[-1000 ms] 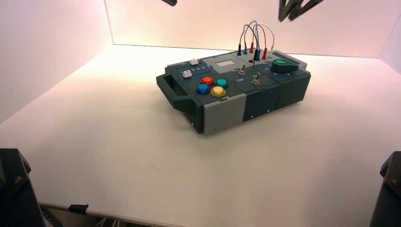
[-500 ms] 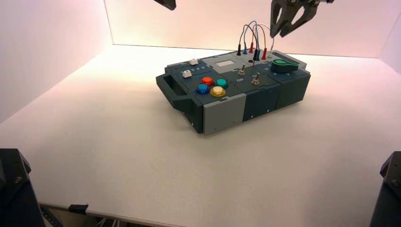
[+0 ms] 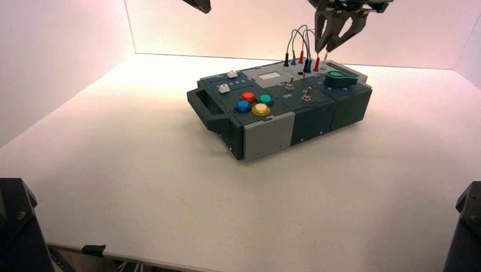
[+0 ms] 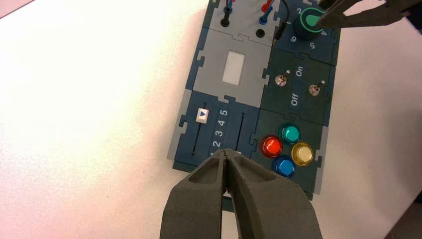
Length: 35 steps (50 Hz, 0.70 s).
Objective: Insert the black wire.
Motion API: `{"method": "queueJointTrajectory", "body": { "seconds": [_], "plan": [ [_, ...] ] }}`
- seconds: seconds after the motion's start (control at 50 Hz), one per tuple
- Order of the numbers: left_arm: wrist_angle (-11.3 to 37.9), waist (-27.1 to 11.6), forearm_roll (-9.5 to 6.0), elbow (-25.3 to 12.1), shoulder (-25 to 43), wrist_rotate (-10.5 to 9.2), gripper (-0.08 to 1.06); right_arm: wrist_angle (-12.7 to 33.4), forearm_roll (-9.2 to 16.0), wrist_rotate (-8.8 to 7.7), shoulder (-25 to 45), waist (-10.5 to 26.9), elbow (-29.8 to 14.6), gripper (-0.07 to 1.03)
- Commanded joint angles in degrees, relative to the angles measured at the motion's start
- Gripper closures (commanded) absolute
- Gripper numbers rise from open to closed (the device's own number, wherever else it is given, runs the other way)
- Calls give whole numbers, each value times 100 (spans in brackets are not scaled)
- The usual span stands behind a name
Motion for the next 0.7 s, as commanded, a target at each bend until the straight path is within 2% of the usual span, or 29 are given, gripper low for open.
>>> {"method": "queueJointTrajectory", "body": {
  "seconds": [0.02, 0.7],
  "plan": [
    [-26, -44, -9, -53, -229, 9, 101, -26, 26, -18, 35, 62, -229, 56],
    [-26, -35, -9, -35, -220, 62, 101, 9, 9, -26, 703, 62, -747, 56]
  ]
}}
